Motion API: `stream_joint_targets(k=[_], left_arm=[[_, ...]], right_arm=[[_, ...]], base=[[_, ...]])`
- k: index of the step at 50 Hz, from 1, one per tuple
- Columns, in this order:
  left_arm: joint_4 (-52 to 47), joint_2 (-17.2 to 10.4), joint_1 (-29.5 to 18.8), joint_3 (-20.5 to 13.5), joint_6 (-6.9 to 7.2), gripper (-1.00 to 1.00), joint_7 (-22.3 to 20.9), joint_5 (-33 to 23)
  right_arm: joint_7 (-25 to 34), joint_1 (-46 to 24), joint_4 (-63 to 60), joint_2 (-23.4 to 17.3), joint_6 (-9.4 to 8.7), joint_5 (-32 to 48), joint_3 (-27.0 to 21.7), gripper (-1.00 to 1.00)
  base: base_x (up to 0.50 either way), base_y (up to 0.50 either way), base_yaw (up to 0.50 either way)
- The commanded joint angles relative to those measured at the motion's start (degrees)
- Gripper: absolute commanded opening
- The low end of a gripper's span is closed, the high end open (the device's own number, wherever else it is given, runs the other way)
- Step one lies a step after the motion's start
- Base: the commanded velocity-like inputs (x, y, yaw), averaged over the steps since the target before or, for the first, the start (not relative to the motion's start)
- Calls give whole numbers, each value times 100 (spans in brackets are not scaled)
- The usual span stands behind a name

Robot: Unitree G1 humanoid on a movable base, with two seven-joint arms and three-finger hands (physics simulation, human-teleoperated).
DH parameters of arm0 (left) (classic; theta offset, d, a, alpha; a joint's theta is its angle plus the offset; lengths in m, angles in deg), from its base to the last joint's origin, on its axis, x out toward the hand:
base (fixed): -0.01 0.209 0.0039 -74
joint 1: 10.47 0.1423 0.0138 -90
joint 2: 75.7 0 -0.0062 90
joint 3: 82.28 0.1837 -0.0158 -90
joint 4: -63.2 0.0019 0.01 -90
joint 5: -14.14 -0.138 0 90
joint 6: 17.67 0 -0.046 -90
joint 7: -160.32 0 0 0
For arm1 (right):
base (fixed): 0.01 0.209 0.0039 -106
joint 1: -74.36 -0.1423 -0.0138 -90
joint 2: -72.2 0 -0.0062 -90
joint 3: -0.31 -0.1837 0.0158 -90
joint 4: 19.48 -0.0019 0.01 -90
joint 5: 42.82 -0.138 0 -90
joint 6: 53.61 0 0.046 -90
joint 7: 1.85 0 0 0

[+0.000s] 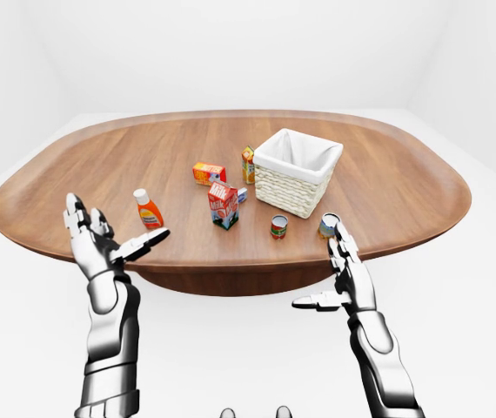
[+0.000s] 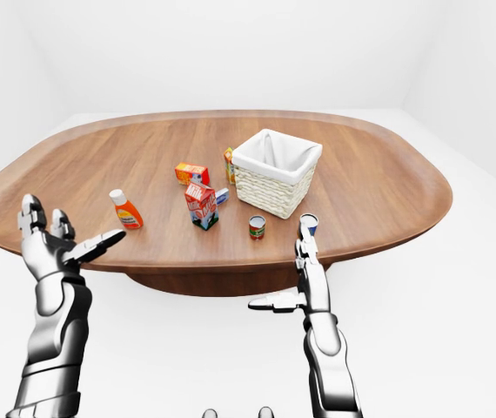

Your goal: Pick up the alphabet soup, and put it in the basket.

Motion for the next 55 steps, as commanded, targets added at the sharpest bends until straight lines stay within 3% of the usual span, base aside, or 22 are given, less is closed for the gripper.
stream_joint_targets(k=[1, 8, 15, 19, 26, 35, 55], left_arm=[[39, -197, -162, -180, 37, 100, 64, 231], [137, -355, -271, -298, 178, 100, 149, 371], [310, -568, -394, -473, 179, 100, 227, 511], [392, -689, -459, -552, 212, 100, 259, 603], [827, -906, -631, -660, 68, 100, 289, 743], [1053, -1049, -693, -672, -6, 100, 307, 862], [1433, -1319, -801, -826, -6, 100, 280, 1063]], right_arm=[[-8, 28, -24, -1, -7, 7, -3, 100], [-16, 22, 72, 12, 106, 0, 5, 100], [-50, -78, 212, 13, 199, -23, 1, 100], [-69, -66, 137, 7, 162, -16, 8, 100], [-57, -61, 4, -5, 62, -24, -8, 100], [-73, -28, -129, 3, -27, 13, -2, 100], [-111, 3, -60, 17, 46, 63, 39, 100]], base=[[0, 0, 0], [0, 0, 0], [0, 0, 0], [0, 0, 0], [0, 0, 0], [0, 0, 0], [0, 0, 0]])
